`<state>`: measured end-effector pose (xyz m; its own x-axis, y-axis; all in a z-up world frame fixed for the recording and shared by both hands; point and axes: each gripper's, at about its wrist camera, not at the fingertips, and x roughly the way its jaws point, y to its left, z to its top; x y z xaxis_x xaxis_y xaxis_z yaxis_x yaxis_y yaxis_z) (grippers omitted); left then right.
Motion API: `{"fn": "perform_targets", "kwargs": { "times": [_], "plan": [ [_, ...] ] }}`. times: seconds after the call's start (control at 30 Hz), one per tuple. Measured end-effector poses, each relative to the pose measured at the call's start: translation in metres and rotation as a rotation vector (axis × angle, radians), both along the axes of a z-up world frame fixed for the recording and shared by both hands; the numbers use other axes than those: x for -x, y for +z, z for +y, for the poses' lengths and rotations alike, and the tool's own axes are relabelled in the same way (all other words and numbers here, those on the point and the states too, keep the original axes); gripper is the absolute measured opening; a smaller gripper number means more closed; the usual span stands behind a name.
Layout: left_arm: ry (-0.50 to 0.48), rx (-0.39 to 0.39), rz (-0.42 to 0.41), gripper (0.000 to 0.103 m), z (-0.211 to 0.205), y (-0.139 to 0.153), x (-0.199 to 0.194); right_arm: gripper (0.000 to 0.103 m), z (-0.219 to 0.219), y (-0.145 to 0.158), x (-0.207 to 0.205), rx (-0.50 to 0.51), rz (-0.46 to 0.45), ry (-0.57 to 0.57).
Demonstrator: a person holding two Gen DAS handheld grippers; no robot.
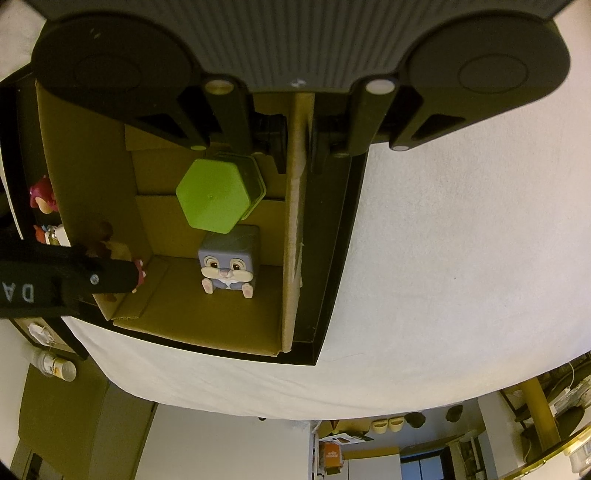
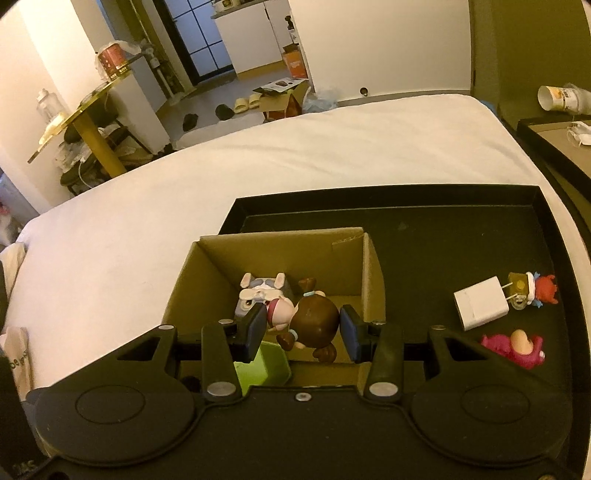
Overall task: Organize rigid objects
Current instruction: 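Carry the brown bear into the box beside the cube and release it, then move the right tool back to the pink figure on the tray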
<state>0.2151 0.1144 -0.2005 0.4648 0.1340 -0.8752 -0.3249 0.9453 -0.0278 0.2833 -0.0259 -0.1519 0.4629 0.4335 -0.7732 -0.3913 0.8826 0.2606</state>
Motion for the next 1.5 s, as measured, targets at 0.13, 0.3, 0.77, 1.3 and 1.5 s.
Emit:
{"fn": "perform_targets", "kwargs": {
  "times": [0.13,0.3,0.77,1.3,1.5],
  "plan": [
    [-0.001,0.006,-0.001,0.011,0.0,0.0,0.0,0.046,-0.001,0.004,-0.001,-0.005,-0.021,-0.003],
    [-0.002,0.003,0.0,0.011,-0.001,0.0,-0.001,0.047,-0.008,0.009,0.003,-0.02,-0.021,-0.013],
    [-0.004,0.001,-0.002,0.011,0.0,-0.001,-0.001,0.051,-0.053,0.016,0.008,-0.031,-0.02,-0.09],
    [-0.009,-0.013,-0.005,0.011,-0.003,0.003,0.001,0.053,-0.092,0.003,0.006,0.0,-0.001,-0.165],
    [-0.01,-0.02,-0.004,0.011,-0.006,0.004,0.001,0.053,-0.108,-0.006,0.007,0.007,0.019,-0.192]
  ]
}}
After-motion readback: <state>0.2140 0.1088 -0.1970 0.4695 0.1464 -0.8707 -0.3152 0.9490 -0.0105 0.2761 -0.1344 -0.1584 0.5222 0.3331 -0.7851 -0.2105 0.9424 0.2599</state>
